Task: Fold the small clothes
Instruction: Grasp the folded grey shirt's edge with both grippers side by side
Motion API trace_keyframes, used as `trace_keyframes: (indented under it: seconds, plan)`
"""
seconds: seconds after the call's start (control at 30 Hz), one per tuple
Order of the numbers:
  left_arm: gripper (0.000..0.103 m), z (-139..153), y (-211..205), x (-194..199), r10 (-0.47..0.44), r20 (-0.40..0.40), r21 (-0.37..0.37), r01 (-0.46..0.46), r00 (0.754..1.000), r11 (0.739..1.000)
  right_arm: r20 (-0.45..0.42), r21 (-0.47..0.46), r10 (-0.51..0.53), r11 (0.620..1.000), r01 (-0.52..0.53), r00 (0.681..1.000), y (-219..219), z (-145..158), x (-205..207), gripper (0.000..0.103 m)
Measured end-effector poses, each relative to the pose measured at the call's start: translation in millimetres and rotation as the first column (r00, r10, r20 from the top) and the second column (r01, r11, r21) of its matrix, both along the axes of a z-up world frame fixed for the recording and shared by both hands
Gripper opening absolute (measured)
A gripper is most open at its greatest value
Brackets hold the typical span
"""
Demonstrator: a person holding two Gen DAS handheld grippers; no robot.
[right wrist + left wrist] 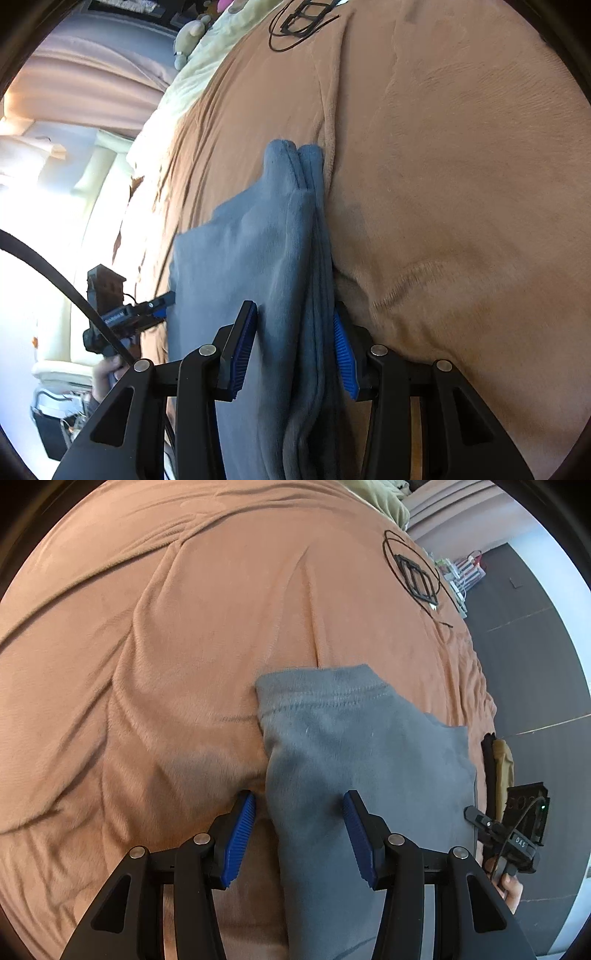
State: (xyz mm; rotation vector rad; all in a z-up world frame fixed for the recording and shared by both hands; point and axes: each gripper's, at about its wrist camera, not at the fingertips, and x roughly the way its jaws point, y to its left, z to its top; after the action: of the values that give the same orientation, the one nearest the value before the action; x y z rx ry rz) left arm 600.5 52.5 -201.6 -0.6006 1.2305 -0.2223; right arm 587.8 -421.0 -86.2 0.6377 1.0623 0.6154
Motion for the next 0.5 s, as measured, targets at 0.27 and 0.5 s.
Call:
trace_keyframes:
  seconds: [0.27, 0.5]
  plan:
    - [0.041, -5.0, -3.0, 26.4, 0.015, 0.021, 0.0, -0.015, 1.0, 1.0, 0.01, 0.024, 0.009, 1.0, -0.009, 1.0, 1.6, -12.8, 20.0, 0.032]
    - [0.014, -0.5, -5.9, 38.4, 0.014, 0.028, 0.028, -0.014, 1.0, 1.0, -0.001, -0.026, 0.009, 1.0, -0.009, 1.0, 15.0, -7.8, 22.1, 0.016]
